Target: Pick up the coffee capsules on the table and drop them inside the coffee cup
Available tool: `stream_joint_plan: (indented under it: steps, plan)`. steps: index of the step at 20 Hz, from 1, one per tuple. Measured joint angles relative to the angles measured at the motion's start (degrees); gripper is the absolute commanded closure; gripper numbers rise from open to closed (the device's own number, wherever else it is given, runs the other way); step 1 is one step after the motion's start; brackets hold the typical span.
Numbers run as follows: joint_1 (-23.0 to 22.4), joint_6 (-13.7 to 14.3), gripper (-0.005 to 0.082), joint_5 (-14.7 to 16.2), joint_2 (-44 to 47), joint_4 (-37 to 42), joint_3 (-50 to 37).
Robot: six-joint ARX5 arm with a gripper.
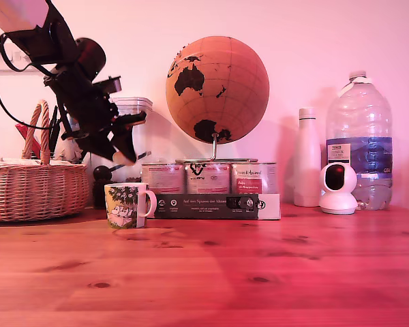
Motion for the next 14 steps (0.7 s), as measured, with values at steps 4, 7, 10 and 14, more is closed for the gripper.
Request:
stream_joint_plan:
  steps: [4, 7, 10, 14]
  plan:
    - [0.2, 0.1, 0.0644, -0.1, 0.0, -3.7, 0.1]
    - [0.6, 0.2, 0.0641, -0.1, 0.0, -6.0, 0.1]
    - [0.7, 0.6, 0.0641, -0.1, 0.0, -6.9, 0.1]
    - [0.7, 0.6, 0.0561, -0.1, 0.0, -8.3, 0.1]
